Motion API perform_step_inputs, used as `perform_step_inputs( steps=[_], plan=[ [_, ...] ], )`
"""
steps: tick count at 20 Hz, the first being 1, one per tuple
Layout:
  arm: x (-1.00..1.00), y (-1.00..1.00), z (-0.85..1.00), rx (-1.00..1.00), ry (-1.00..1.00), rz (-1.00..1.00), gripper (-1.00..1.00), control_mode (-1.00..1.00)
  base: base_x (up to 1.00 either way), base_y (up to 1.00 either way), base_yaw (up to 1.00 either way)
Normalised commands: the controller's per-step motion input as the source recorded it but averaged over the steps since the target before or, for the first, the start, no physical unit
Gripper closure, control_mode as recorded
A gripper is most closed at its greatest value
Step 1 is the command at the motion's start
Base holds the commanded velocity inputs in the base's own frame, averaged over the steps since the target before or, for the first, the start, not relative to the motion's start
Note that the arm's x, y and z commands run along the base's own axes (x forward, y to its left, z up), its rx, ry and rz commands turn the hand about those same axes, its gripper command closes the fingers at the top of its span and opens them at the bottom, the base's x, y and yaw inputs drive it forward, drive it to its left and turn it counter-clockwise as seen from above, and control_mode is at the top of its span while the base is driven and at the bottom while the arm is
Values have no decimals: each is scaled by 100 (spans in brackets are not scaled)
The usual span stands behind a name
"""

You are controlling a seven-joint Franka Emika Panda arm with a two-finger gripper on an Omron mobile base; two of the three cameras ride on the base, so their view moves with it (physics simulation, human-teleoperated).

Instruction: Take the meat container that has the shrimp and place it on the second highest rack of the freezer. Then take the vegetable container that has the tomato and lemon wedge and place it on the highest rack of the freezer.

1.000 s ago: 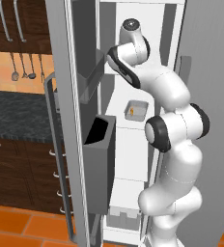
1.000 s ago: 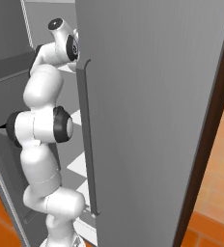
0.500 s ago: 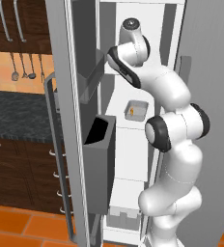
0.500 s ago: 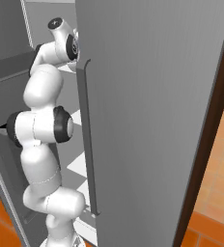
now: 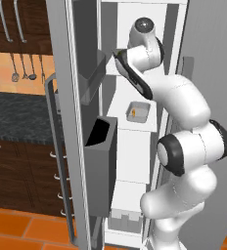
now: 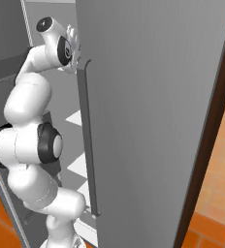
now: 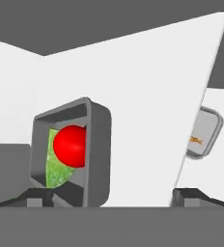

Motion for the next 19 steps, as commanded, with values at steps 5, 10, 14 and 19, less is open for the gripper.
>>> perform_step_inputs(
  steps=[5,10,14,19],
  plan=[
    [-98,-25,-1,2,0,0,-100,-100,0,0,0],
    [-100,-16,-17,3,13,1,-100,-100,0,0,0],
    [-100,2,-25,1,16,1,-100,-100,0,0,0],
    [-100,0,-9,5,16,1,-100,-100,0,0,0]
  ],
)
